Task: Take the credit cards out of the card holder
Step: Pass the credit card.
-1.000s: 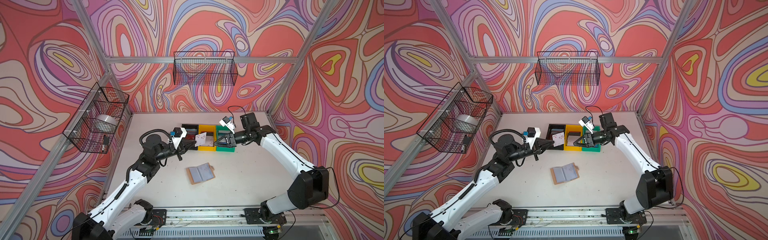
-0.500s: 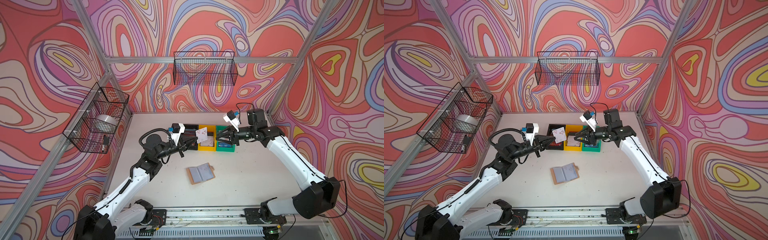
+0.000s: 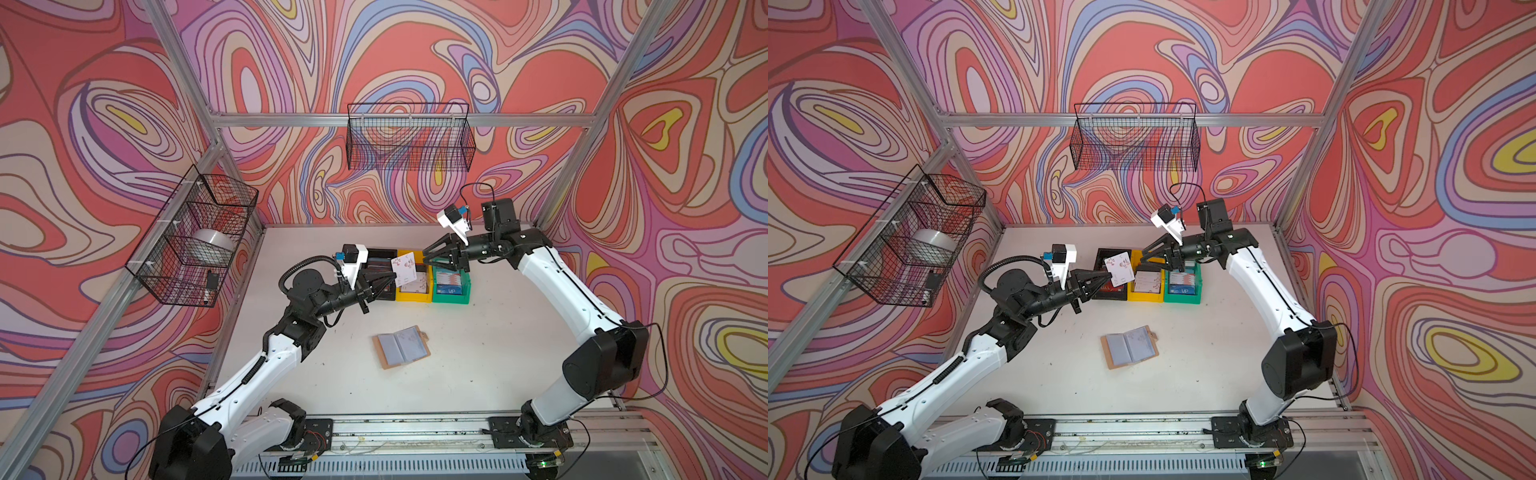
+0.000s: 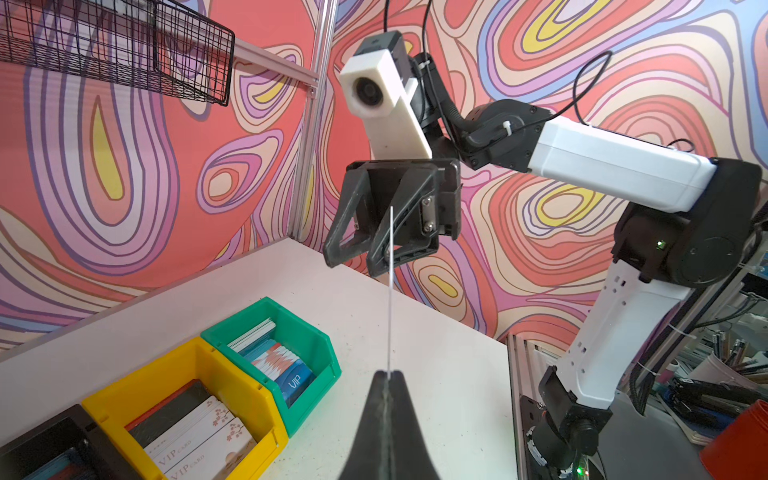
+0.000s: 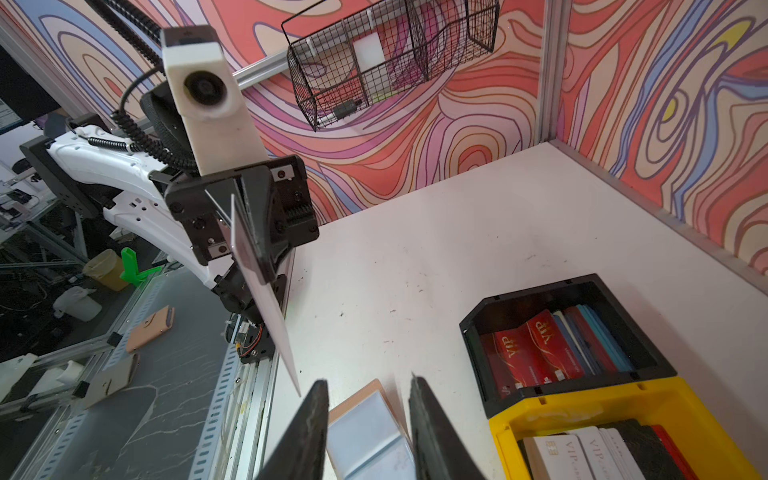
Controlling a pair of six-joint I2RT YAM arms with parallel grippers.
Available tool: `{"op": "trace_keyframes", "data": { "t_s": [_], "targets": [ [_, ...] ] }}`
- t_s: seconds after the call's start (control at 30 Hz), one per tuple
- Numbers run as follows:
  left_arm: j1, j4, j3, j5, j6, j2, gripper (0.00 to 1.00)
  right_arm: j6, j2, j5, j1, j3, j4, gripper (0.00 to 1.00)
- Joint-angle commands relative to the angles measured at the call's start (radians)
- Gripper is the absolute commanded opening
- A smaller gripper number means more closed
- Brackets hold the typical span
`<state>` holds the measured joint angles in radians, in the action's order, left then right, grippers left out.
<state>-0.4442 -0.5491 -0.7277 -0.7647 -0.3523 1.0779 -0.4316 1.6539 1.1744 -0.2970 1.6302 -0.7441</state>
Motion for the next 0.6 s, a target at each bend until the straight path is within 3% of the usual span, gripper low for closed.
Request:
{"op": "trace_keyframes", "data": {
  "t_s": [0.0, 0.3, 0.57],
  "targets": [
    [0.004, -0.065, -0.001, -0.025, -0.024, 0.015, 0.0, -0.083, 0.021, 0.065, -0.017, 0.057, -0.108, 0.36],
    [0.004, -0.064, -0.003, -0.021, -0.028, 0.02, 0.0, -0.26, 0.057, 0.135, -0.022, 0.144, -0.333, 0.43],
    [0.003, -0.075, -0.004, -0.016, -0.037, 0.022, 0.0, -0.283, 0.07, 0.144, -0.037, 0.145, -0.348, 0.48]
  ]
}}
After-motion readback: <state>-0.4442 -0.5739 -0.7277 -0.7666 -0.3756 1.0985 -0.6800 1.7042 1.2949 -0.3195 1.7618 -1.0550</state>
